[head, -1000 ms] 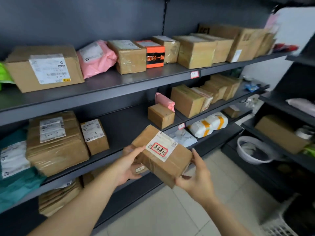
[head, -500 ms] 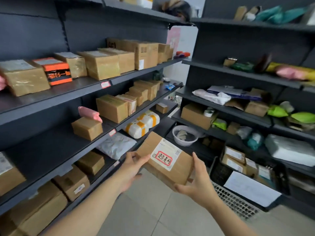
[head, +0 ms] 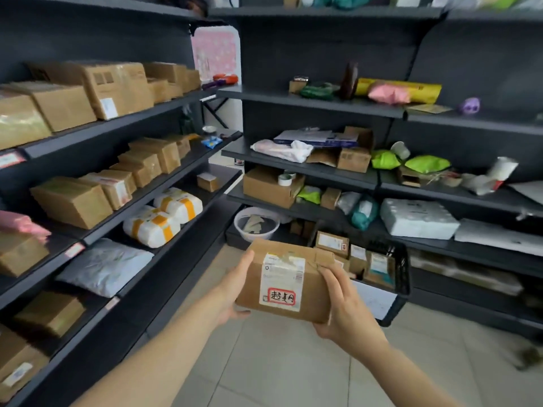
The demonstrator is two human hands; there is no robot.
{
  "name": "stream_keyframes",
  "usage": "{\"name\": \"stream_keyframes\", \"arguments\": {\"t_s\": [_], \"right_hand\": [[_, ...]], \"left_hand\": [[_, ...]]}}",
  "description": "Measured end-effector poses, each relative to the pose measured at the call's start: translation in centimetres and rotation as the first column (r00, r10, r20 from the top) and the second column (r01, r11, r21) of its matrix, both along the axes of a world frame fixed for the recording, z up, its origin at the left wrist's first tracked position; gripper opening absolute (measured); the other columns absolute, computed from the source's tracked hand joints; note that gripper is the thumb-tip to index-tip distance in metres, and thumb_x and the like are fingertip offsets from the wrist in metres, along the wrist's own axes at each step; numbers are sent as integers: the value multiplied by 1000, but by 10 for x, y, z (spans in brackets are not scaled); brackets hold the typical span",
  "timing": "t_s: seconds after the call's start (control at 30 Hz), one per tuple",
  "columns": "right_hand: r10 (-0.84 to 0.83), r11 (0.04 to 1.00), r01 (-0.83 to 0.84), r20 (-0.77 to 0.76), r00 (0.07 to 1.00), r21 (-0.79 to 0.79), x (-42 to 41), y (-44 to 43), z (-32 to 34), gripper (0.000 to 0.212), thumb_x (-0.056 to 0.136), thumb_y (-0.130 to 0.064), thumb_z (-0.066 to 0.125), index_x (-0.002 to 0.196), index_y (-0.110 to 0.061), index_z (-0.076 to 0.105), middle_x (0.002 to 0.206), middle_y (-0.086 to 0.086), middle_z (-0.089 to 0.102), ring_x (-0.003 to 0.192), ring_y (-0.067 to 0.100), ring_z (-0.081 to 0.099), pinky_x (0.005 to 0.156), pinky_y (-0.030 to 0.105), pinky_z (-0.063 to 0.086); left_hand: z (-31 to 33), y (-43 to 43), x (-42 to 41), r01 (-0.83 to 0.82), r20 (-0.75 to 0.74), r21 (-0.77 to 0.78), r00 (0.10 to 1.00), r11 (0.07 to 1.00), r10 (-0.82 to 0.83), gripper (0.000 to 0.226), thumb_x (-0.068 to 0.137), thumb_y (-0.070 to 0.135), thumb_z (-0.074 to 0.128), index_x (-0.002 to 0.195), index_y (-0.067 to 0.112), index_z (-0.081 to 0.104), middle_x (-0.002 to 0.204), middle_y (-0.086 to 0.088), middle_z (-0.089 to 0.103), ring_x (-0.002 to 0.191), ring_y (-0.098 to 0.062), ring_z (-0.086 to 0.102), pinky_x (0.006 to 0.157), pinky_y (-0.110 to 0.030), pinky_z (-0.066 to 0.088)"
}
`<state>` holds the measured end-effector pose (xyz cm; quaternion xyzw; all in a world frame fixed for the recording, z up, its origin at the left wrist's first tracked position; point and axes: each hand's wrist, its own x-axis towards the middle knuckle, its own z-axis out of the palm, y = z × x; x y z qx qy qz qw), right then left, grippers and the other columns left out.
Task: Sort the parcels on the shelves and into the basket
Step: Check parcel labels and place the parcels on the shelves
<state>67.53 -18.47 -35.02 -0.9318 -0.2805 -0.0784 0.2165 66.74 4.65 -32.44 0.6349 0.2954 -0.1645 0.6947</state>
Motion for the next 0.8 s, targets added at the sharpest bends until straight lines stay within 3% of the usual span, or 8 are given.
{"name": "stream_keyframes", "arguments": {"t_s": [0.13, 0.27, 0.33, 0.4, 0.47, 0.53, 0.67, 0.8], "right_hand": [[-10, 1000, 9, -88, 996, -15, 25, -41, -4, 92, 72, -34, 72, 144, -19, 17, 143, -10, 5, 130, 15, 30, 101, 21, 38], [-53, 998, 48, -161, 986, -31, 51, -74, -25, 98, 72, -37, 71, 147, -21, 10, 144, -12, 3, 132, 11, 27, 104, 18, 32], [-74, 997, 71, -197, 978, -23, 64, -84, -34, 100, 69, -36, 72, 147, -22, 10, 143, -12, 5, 130, 11, 29, 99, 15, 34], [-124, 992, 130, -248, 961, 5, 89, -100, -45, 102, 66, -35, 73, 146, -23, 11, 140, -12, 10, 125, 11, 34, 93, 13, 34], [-198, 973, 226, -322, 926, 51, 118, -112, -55, 104, 63, -36, 76, 145, -22, 14, 139, -10, 16, 119, 8, 35, 92, 14, 35], [-247, 941, 320, -420, 874, 112, 150, -123, -63, 105, 58, -38, 80, 143, -21, 21, 139, -8, 25, 117, 4, 32, 97, 15, 32], [-344, 857, 497, -564, 751, 139, 224, -145, -79, 109, 40, -51, 79, 134, -29, 29, 129, -8, 37, 118, 8, 40, 97, 27, 44], [-458, 822, 569, -565, 686, 25, 306, -169, -86, 112, 49, -27, 88, 143, -13, 30, 140, 3, 35, 117, 9, 38, 96, 19, 34]], "left_hand": [[-3, -47, 31, -19, -59, -12, 998, 1000, 18, 45, 90, 59, 44, 98, 19, 62, 94, -15, 70, 96, -29, 63, 97, -45, 47], [-25, -79, 70, 37, -135, -1, 990, 999, -37, 57, 88, 64, 42, 101, 14, 65, 90, -16, 72, 95, -31, 64, 96, -43, 48], [-34, -90, 88, 63, -150, -8, 987, 998, -63, 62, 88, 67, 39, 104, 14, 65, 88, -14, 73, 94, -29, 64, 94, -41, 49], [-47, -106, 117, 133, -156, 10, 979, 991, -129, 65, 88, 70, 35, 117, 17, 58, 104, -8, 70, 102, -25, 60, 94, -40, 46], [-59, -116, 150, 235, -90, 117, 970, 965, -225, 61, 90, 65, 38, 134, 23, 40, 130, 0, 55, 117, -21, 50, 97, -41, 40], [-72, -121, 184, 352, 29, 256, 928, 900, -371, 59, 92, 51, 49, 141, 24, 30, 138, 2, 47, 115, -15, 47, 94, -33, 39], [-95, -129, 270, 472, 137, 394, 818, 789, -558, 58, 86, 29, 66, 137, 24, 39, 131, 6, 52, 111, -9, 50, 91, -26, 45], [-113, -152, 361, 510, 150, 462, 761, 725, -631, 55, 86, 24, 67, 137, 23, 44, 133, 8, 52, 113, -9, 53, 92, -27, 49]]}}
